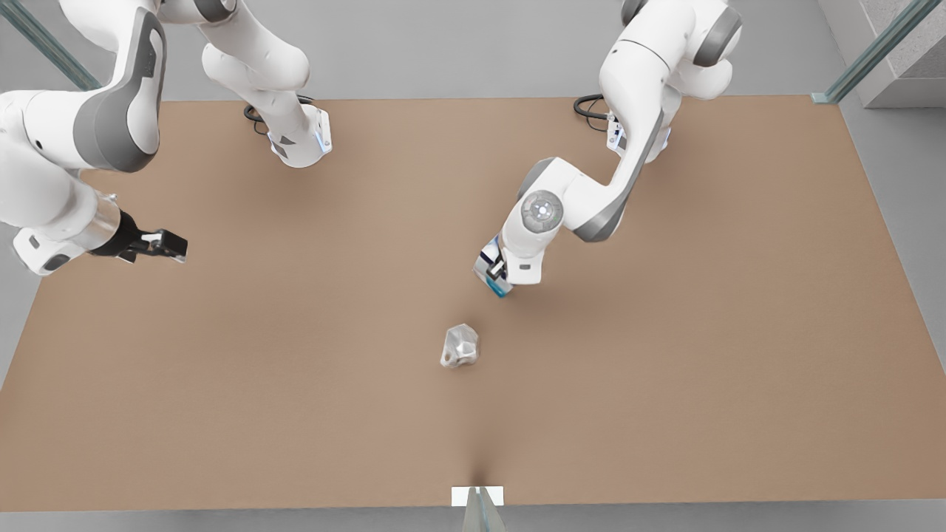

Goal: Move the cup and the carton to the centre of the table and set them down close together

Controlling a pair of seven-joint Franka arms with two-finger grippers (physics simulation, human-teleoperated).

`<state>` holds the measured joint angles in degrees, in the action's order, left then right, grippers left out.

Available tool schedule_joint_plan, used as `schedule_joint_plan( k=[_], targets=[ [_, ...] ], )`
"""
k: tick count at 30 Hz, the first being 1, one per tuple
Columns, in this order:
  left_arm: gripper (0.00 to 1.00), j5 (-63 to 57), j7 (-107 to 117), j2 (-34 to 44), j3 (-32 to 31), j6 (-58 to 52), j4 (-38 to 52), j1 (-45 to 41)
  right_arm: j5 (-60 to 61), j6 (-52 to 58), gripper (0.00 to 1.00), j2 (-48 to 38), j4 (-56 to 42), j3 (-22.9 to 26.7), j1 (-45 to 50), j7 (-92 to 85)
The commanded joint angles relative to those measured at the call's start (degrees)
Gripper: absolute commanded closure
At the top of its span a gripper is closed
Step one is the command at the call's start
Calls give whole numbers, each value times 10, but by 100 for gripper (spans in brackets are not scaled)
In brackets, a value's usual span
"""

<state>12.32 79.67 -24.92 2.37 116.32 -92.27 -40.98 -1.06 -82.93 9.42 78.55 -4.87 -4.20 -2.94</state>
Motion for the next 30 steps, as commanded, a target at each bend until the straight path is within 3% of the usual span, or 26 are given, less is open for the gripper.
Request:
schedule_joint_plan(
  k=[1,5,13,26,28,30],
  targets=[
    [29,0,-1,0,0,9,-3,-1,0,2,0,2,-4,0,-14,-5],
    [28,0,-7,-9,0,34,-13,0,12,1,0,6,-4,0,-13,-6],
    [1,0,-7,-21,0,37,-13,-1,12,8,0,9,-10,1,-14,-5],
    [0,0,0,17,1,-25,-8,0,-10,42,0,19,-27,19,-11,43],
    [0,-3,-141,105,8,-125,9,97,-10,47,0,24,-38,19,-11,43],
    [0,-79,-465,117,11,-175,39,187,-10,48,0,25,-38,19,-11,43]
  ],
)
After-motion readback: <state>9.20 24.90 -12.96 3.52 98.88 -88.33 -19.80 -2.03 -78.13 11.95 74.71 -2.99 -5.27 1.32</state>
